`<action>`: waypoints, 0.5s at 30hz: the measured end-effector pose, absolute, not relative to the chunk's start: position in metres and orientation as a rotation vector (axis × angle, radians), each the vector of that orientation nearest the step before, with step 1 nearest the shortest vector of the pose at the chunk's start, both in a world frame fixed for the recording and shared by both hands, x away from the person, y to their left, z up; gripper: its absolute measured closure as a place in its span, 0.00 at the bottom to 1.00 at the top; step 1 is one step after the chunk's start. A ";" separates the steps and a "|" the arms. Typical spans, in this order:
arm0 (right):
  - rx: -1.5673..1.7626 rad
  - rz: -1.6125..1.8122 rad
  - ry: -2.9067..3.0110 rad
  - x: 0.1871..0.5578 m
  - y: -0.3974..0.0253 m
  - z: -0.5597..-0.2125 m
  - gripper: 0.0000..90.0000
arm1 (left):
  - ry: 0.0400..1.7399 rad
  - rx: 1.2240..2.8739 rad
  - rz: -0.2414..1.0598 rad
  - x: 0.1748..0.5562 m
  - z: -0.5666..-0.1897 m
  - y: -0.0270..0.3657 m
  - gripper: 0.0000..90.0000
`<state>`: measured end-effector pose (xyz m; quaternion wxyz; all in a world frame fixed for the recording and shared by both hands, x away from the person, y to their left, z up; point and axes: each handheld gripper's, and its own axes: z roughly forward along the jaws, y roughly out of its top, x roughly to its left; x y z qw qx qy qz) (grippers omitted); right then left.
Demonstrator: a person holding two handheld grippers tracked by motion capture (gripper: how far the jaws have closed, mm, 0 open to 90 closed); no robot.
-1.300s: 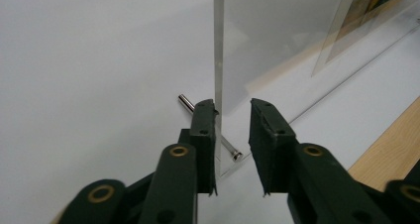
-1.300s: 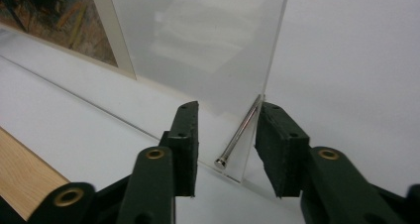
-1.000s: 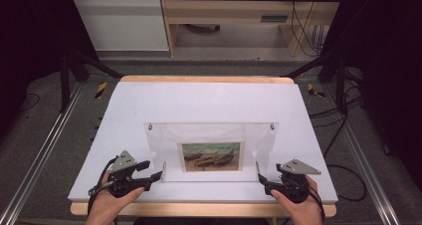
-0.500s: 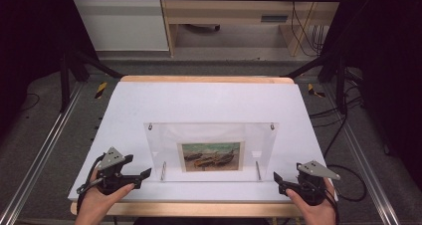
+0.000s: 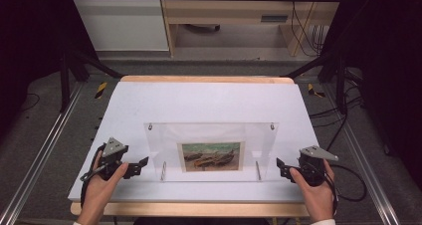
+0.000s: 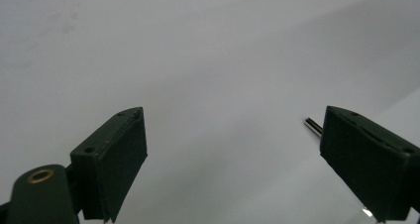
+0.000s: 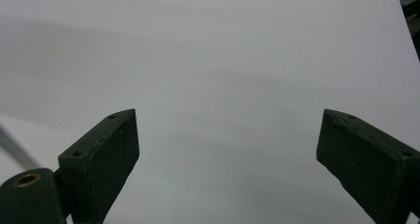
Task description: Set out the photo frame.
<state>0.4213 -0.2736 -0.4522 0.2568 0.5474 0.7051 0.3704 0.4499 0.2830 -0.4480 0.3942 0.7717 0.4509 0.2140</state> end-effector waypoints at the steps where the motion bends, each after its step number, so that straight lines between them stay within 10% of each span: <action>1: 1.491 1.001 1.912 0.426 -0.274 -0.453 0.11 | 1.143 1.958 0.545 0.454 -0.448 0.283 0.12; 15: 1.519 0.932 1.843 0.457 -0.275 -0.466 0.15 | 1.202 1.936 0.648 0.477 -0.459 0.289 0.12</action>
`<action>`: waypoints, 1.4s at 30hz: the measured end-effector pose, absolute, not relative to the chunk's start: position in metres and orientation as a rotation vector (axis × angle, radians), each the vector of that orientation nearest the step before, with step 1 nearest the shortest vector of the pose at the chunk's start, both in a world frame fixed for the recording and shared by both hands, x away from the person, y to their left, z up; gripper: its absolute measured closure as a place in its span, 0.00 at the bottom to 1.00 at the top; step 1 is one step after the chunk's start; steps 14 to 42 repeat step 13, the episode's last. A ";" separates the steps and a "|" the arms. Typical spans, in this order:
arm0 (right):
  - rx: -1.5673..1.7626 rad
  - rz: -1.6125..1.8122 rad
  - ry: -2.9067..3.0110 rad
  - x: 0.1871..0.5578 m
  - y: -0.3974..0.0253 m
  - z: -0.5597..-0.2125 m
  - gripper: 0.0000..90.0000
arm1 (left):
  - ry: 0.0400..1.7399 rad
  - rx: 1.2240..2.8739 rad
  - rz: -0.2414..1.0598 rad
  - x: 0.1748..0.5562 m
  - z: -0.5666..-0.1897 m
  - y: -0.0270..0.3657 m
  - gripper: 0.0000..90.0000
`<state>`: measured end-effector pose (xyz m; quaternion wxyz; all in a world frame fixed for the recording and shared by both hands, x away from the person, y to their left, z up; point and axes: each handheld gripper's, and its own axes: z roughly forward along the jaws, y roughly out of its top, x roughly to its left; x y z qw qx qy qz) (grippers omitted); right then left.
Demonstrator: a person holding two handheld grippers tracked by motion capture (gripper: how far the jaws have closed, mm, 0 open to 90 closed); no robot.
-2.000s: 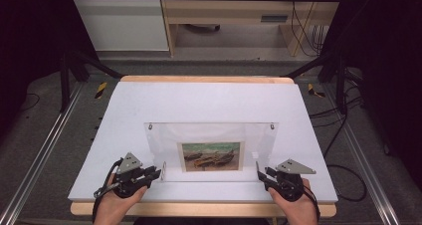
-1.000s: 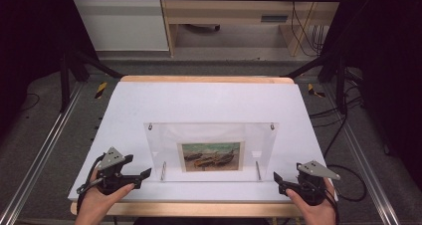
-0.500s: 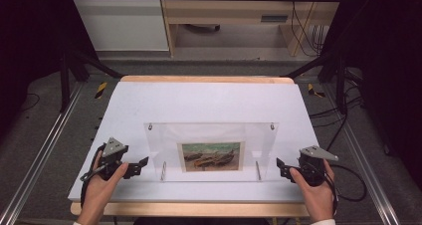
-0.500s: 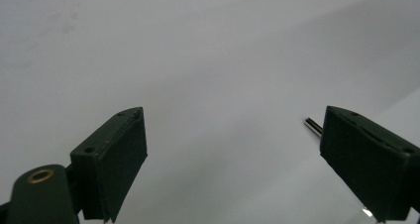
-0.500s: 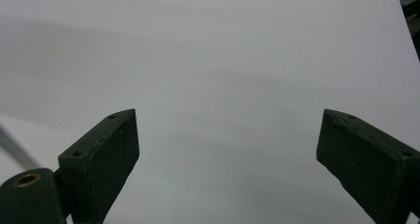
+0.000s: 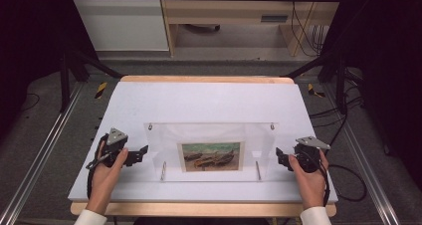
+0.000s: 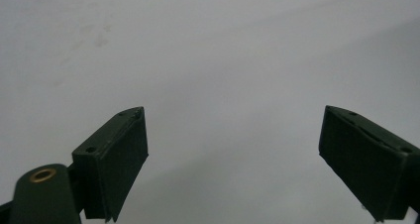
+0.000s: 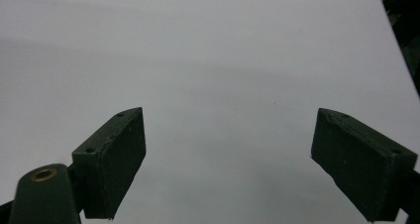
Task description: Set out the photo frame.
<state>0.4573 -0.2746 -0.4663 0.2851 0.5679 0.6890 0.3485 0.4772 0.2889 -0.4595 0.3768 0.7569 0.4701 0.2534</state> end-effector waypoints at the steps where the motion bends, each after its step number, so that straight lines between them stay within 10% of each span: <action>1: 1.503 0.918 1.829 0.457 -0.274 -0.468 0.15 | 1.204 1.937 0.670 0.476 -0.459 0.290 0.12; 42: 1.374 0.825 1.779 0.432 -0.280 -0.474 0.15 | 1.176 1.903 0.753 0.467 -0.462 0.306 0.08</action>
